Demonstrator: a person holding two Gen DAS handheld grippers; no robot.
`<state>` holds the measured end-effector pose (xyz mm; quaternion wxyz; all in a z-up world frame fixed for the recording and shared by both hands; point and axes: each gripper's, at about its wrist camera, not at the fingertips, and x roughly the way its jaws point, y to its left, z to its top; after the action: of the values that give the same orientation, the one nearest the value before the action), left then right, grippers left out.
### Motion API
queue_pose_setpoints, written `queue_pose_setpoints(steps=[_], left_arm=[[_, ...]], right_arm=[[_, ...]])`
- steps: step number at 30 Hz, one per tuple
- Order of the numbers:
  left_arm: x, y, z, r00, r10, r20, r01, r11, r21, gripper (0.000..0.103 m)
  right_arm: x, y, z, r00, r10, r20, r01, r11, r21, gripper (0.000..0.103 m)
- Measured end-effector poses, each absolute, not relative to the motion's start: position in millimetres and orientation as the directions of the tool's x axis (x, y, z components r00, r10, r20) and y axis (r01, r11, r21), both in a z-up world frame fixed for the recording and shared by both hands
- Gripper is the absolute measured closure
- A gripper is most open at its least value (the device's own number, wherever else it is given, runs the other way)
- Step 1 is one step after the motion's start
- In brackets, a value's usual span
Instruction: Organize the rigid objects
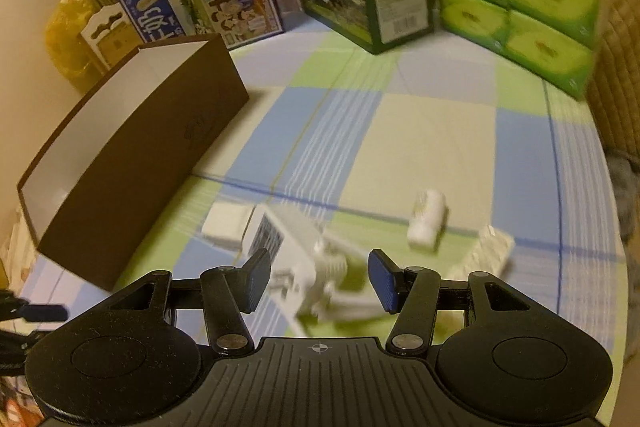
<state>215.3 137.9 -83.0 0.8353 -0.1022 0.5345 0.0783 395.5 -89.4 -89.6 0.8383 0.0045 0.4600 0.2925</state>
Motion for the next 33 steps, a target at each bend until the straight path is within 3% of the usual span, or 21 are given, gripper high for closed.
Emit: queue_pose_setpoints(steps=[8,10,17,18,21,26,30,33], left_arm=[[194.1,155.9,-87.6,0.383,0.069,-0.921,-0.348,0.935,-0.075,0.062],[189.3,157.5,-87.1,0.378,0.076,-0.923,-0.365,0.928,-0.073,0.062],[176.1,154.6,-88.3,0.362,0.088,-0.928,-0.382,0.922,-0.061,0.062],[173.8,153.6,-88.8,0.359,0.089,-0.929,-0.382,0.922,-0.059,0.062],[167.7,150.2,-90.6,0.349,0.092,-0.932,-0.381,0.923,-0.051,0.062],[155.3,146.7,-92.9,0.333,0.103,-0.937,-0.392,0.919,-0.039,0.062],[146.7,148.9,-95.4,0.323,0.114,-0.940,-0.414,0.910,-0.032,0.062],[143.0,151.7,-96.0,0.316,0.116,-0.942,-0.413,0.910,-0.026,0.062]], right_arm=[[415.5,-60.1,-110.6,0.313,0.489,-0.814,-0.657,0.731,0.186,0.052],[400.6,-51.7,-108.4,0.339,0.475,-0.812,-0.726,0.681,0.095,0.065],[330.9,-40.3,-107.5,0.412,0.476,-0.777,-0.846,0.516,-0.133,0.085],[321.3,-39.8,-108.1,0.408,0.485,-0.774,-0.856,0.497,-0.140,0.095],[293.0,-36.7,-111.8,0.426,0.475,-0.770,-0.863,0.470,-0.187,0.097],[279.2,-52.9,-111.2,0.415,0.497,-0.762,-0.825,0.559,-0.085,0.096],[290.7,-84.4,-119.7,0.381,0.497,-0.780,-0.695,0.710,0.113,0.079],[291.7,-106.4,-130.8,0.378,0.505,-0.776,-0.566,0.789,0.238,0.077]])
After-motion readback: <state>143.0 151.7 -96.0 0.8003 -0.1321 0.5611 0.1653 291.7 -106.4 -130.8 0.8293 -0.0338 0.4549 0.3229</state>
